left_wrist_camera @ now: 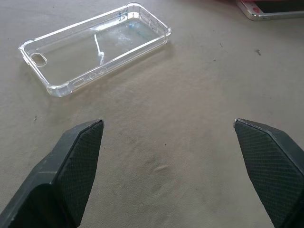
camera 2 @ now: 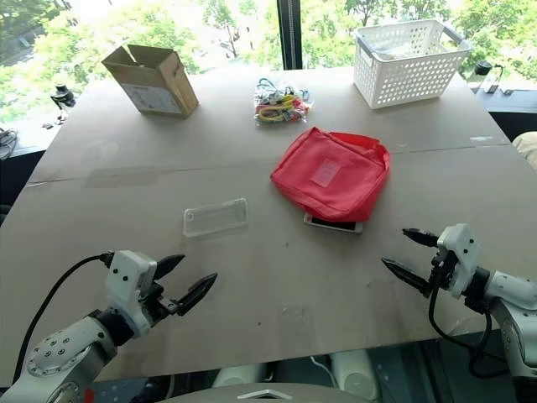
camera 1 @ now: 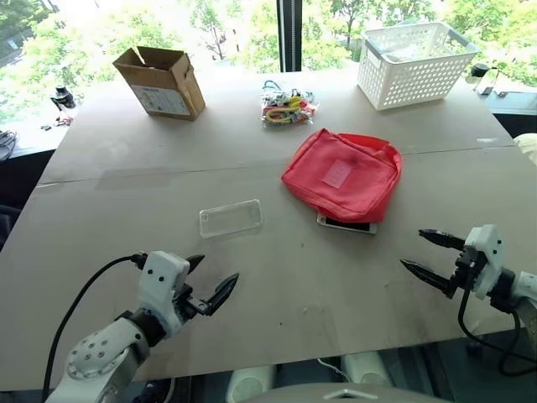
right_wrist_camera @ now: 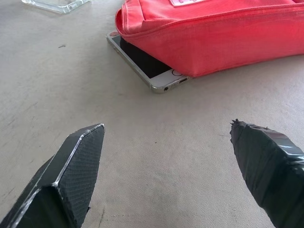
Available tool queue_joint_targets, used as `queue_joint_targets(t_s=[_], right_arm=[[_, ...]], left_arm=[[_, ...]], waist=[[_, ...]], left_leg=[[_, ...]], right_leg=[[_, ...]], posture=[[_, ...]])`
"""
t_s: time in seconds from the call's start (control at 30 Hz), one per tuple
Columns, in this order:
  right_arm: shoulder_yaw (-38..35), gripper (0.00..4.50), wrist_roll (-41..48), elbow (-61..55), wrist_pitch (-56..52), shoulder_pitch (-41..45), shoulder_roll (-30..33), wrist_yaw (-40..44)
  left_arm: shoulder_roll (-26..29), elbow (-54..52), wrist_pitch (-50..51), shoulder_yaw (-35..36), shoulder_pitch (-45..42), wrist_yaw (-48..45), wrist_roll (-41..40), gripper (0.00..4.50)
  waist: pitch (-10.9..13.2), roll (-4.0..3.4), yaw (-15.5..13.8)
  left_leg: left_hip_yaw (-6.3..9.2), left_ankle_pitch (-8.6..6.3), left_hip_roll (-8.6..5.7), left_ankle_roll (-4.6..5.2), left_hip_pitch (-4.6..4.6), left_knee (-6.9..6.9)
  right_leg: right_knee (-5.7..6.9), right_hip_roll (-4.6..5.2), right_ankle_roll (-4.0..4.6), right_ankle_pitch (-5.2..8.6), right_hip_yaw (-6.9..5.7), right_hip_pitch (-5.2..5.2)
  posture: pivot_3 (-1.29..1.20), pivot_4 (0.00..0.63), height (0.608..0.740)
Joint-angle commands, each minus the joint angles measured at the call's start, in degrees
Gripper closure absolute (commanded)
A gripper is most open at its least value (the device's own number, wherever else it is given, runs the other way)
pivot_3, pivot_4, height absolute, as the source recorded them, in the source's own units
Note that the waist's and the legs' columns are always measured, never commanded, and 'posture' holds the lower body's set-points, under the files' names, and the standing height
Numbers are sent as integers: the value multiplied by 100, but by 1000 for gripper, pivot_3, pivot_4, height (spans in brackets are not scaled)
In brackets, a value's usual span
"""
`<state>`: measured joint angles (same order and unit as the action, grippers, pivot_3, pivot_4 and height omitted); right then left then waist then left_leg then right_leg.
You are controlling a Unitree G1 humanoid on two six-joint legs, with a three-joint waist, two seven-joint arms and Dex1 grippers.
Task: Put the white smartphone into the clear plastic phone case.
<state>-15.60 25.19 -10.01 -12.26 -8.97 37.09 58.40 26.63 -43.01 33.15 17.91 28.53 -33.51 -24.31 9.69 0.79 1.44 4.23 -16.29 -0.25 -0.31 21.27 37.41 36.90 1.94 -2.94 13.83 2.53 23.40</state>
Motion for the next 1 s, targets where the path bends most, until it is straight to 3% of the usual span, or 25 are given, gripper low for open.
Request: queue_joint_targets(t_s=[0.03, 0.53, 0.7, 1.0], right_arm=[[61, 55, -29, 96, 221, 80, 63, 96], [348, 55, -149, 55, 82, 290, -73, -379], [203, 55, -128, 293, -535, 766, -297, -1214], [-234, 55, 704, 16, -3380, 2432, -1574, -4102]], left_arm=[[193, -116, -290, -37, 232, -268, 11, 44], [233, -199, -493, -322, 386, -204, -43, 44], [249, -200, -603, -398, 271, -138, 36, 44], [752, -418, -158, 103, -784, -298, -878, 44]], waist=[[0, 1, -6], [0, 0, -61], [0, 0, -62], [-2, -3, -53]], left_leg=[[0, 0, 0, 0, 0, 0], [-2, 0, 0, 0, -5, 3], [-3, 0, -1, 0, -10, 4], [3, 2, -3, -2, -14, 8]], right_leg=[[0, 0, 0, 0, 0, 0], [2, 0, 1, -1, 1, -4], [8, 0, 1, -1, 4, -5], [31, -8, 19, -11, 0, -2]], posture=[[0, 150, 740], [0, 150, 740], [0, 150, 740], [0, 150, 740]])
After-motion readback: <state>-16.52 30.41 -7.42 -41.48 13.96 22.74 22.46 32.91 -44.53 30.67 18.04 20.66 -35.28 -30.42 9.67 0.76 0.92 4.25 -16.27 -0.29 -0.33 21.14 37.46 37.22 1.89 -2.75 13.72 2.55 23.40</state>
